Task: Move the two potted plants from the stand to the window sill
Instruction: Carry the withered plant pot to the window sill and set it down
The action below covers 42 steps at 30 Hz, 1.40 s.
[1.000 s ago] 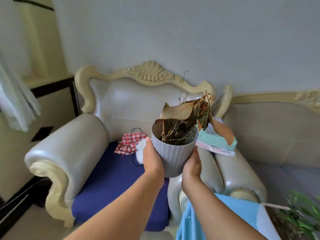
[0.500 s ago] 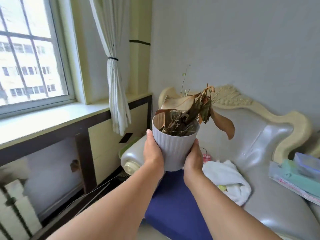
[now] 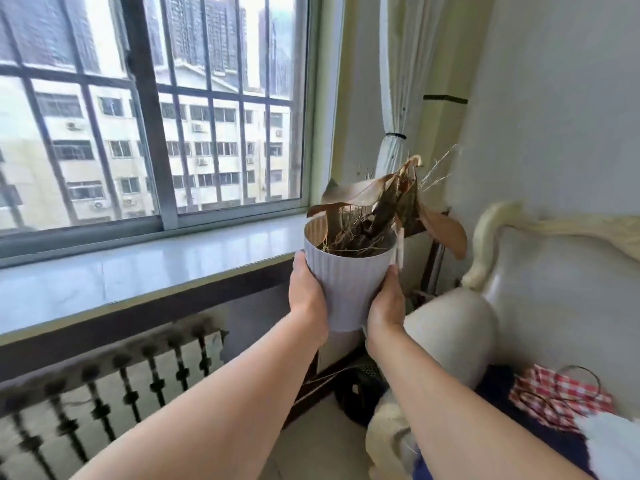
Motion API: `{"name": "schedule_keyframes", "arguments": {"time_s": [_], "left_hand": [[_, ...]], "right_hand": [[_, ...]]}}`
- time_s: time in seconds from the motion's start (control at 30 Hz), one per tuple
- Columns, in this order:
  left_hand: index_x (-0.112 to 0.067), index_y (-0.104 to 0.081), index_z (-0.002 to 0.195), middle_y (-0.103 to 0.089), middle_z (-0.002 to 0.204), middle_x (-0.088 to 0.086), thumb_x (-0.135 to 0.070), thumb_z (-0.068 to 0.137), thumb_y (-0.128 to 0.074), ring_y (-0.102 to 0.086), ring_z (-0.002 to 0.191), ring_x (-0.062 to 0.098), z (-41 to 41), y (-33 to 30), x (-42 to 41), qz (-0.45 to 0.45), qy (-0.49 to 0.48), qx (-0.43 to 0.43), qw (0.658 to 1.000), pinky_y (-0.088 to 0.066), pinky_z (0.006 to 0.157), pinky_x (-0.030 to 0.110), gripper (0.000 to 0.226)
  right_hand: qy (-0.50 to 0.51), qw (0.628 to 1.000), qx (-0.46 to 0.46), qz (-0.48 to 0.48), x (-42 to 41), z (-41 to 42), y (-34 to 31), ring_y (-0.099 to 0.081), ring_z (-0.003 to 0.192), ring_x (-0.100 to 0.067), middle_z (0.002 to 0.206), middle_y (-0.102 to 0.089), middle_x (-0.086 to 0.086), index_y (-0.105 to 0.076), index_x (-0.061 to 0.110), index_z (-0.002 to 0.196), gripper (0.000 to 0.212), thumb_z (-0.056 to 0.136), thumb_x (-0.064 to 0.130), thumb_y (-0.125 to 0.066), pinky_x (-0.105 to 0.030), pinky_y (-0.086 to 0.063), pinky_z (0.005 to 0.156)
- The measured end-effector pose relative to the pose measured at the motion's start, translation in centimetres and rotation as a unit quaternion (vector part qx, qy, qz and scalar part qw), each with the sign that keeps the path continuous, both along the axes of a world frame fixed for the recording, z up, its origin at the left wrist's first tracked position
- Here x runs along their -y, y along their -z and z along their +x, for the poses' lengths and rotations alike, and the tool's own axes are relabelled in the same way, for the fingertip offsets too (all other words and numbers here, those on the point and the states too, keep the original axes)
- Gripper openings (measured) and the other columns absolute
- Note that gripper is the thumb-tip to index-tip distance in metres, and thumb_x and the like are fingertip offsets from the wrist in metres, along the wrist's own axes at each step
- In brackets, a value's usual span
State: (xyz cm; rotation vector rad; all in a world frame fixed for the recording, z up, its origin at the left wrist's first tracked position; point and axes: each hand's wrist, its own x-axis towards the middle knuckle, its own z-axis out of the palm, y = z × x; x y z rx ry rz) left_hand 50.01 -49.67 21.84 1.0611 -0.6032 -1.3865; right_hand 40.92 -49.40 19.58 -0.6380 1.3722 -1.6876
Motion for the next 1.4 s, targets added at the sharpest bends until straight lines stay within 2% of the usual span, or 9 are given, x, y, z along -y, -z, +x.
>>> {"name": "schedule_keyframes", "arguments": {"time_s": [0.1,0.23,0.33,0.47,0.57,0.7,0.8,1.03,1.4], "left_hand": [[-0.017,-0.065,0.080,-0.068,0.085,0.007,-0.061,0.081,-0.040,-0.061,0.083,0.023,2.5,-0.4,3.1,0.009,-0.041,-0.012,0.999,-0.045,0.072,0.036,0.051],[-0.017,-0.064,0.079,-0.067,0.084,0.007,-0.058,0.084,-0.037,-0.061,0.081,0.023,5.3,-1.3,7.5,0.008,-0.078,-0.006,0.997,-0.046,0.066,0.034,0.049],[-0.017,-0.068,0.081,-0.070,0.087,0.006,-0.057,0.082,-0.040,-0.064,0.089,0.027,7.4,-1.9,10.6,-0.002,-0.094,-0.012,0.995,-0.052,0.086,0.040,0.049],[-0.020,-0.068,0.110,-0.071,0.108,0.006,-0.062,0.084,-0.039,-0.064,0.101,0.028,10.4,-1.8,13.7,-0.002,-0.124,-0.029,0.992,-0.048,0.097,0.047,0.057],[-0.024,-0.069,0.109,-0.071,0.107,0.004,-0.064,0.085,-0.035,-0.064,0.097,0.025,13.1,-1.6,16.2,-0.014,-0.141,-0.029,0.989,-0.050,0.095,0.046,0.058],[-0.022,-0.069,0.109,-0.071,0.104,0.004,-0.063,0.084,-0.037,-0.064,0.094,0.023,16.7,-1.3,19.6,-0.013,-0.169,-0.032,0.985,-0.052,0.082,0.040,0.058],[-0.021,-0.069,0.108,-0.071,0.105,0.004,-0.063,0.083,-0.039,-0.064,0.096,0.023,19.8,-0.8,22.2,-0.005,-0.177,-0.028,0.984,-0.051,0.087,0.040,0.058],[-0.021,-0.069,0.095,-0.069,0.097,0.000,-0.060,0.086,-0.039,-0.061,0.088,0.017,26.6,0.5,27.1,-0.013,-0.224,-0.052,0.973,-0.048,0.069,0.033,0.049],[-0.027,-0.064,0.080,-0.066,0.086,-0.007,-0.056,0.089,-0.041,-0.058,0.083,0.013,32.2,5.2,33.2,0.024,-0.281,-0.041,0.959,-0.043,0.064,0.030,0.038]], "right_hand": [[-0.016,0.999,-0.010,0.026,3.7,2.7,-0.3,-0.053,0.120,-0.028,0.130,-0.056,-0.006,-0.049,0.018,0.132,0.069,0.084,0.066,-0.036,-0.041,-0.041,0.104],[-0.055,0.998,-0.017,0.004,8.4,5.4,-1.7,-0.056,0.076,-0.013,0.080,-0.059,0.010,-0.057,0.028,0.080,0.038,0.091,0.056,-0.034,-0.022,-0.042,0.064],[-0.116,0.993,-0.034,-0.014,11.9,7.4,-2.5,-0.057,0.082,-0.013,0.093,-0.062,0.006,-0.060,0.024,0.103,0.050,0.092,0.059,-0.026,-0.028,-0.046,0.076],[-0.156,0.986,-0.041,-0.041,15.9,10.6,-2.4,-0.057,0.093,-0.015,0.108,-0.061,0.004,-0.058,0.022,0.120,0.055,0.094,0.055,-0.024,-0.033,-0.044,0.086],[-0.195,0.978,-0.056,-0.046,18.6,13.5,-2.1,-0.058,0.094,-0.014,0.105,-0.062,0.006,-0.057,0.024,0.118,0.055,0.093,0.057,-0.020,-0.031,-0.046,0.084],[-0.213,0.974,-0.060,-0.043,22.0,17.1,-1.9,-0.059,0.084,-0.005,0.090,-0.063,0.014,-0.058,0.030,0.099,0.049,0.093,0.057,-0.018,-0.022,-0.045,0.063],[-0.229,0.971,-0.055,-0.043,24.5,20.1,-1.8,-0.060,0.085,-0.007,0.091,-0.065,0.009,-0.059,0.031,0.088,0.045,0.094,0.054,-0.020,-0.023,-0.044,0.062],[-0.269,0.961,-0.013,-0.053,30.0,27.2,-0.2,-0.061,0.090,-0.012,0.097,-0.067,0.003,-0.061,0.018,0.104,0.047,0.095,0.047,-0.025,-0.028,-0.047,0.066],[-0.297,0.954,0.031,-0.011,37.1,32.6,4.6,-0.056,0.085,-0.004,0.103,-0.062,0.003,-0.060,0.016,0.119,0.045,0.097,0.042,-0.032,-0.020,-0.044,0.071]]}}
